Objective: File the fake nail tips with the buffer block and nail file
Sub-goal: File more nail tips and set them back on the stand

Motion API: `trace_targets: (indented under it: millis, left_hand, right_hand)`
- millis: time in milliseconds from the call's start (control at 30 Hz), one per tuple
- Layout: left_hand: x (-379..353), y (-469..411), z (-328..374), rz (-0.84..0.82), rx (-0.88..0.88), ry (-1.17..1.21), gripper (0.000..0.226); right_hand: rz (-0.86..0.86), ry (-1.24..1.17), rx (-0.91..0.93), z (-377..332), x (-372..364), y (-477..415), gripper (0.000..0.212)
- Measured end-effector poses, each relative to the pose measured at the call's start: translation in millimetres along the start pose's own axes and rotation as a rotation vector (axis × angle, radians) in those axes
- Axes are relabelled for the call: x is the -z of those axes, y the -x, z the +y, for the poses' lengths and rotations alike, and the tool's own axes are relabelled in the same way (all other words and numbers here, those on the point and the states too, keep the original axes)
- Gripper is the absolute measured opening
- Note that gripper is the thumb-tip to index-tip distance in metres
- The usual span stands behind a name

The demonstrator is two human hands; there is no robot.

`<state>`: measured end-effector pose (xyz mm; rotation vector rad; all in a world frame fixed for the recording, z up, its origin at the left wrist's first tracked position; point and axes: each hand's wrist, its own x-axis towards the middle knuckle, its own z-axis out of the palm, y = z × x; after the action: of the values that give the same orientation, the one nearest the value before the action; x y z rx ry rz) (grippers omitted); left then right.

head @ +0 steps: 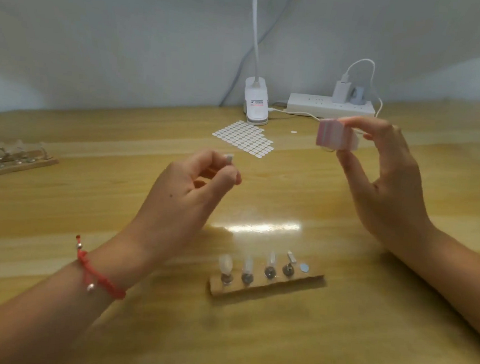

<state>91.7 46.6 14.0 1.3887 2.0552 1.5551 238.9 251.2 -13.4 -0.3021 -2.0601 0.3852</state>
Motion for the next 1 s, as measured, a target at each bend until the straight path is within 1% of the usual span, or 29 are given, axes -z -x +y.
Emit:
trace_targets:
  millis: [67,167,267,433,567,633,700,733,800,833,900,933,1000]
  left_hand:
    - [-2,9,-15,0.031,0.058,0.077,0.015]
    - [-3,14,-25,0.076,0.079,0.191,0.021]
    - [-5,14,-25,0.071,0.050,0.262,0.021]
    - [-6,15,-27,0.054,0.017,0.227,0.018]
    - [-3,17,-16,0.090,-0.013,0.178,0.015]
    - [-2,20,-1,0.065,-0.102,0.125,0.013]
    - [-6,24,17,-0.009,-0.217,0.051,0.011]
    - [-10,26,25,-0.052,-0.252,0.009,0.011]
    - [-19,29,37,-0.123,-0.266,-0.057,0.010]
    - [-25,30,40,-0.151,-0.261,-0.093,0.012]
    - [-36,29,46,-0.191,-0.254,-0.222,0.026]
    - [-42,28,48,-0.203,-0.268,-0.318,0.032]
    - [-52,27,51,-0.217,-0.327,-0.523,0.037]
  right_hand:
    - [-0.044,-0.013,0.059,-5,-2,2,0.035]
    - [-0.103,-0.020,0.120,-8,-5,4,0.038]
    - [-0.138,-0.027,0.145,-10,-6,4,0.039]
    - [-0.167,-0.011,0.152,-7,-6,4,0.040]
    - [-0.220,0.005,0.123,-5,-8,5,0.038]
    - [-0.226,-0.001,0.082,-4,-8,5,0.038]
    - [-0.221,-0.003,0.040,-2,-8,4,0.038]
    - [-0.216,-0.006,0.022,-1,-8,4,0.038]
    - [-0.205,-0.013,-0.001,0,-7,3,0.038]
    - [-0.197,-0.018,-0.012,0,-7,3,0.038]
    - [-0.180,-0.031,-0.029,1,-6,3,0.039]
    - [-0.175,-0.039,-0.037,1,-6,3,0.039]
    - [-0.170,-0.054,-0.044,1,-5,3,0.041]
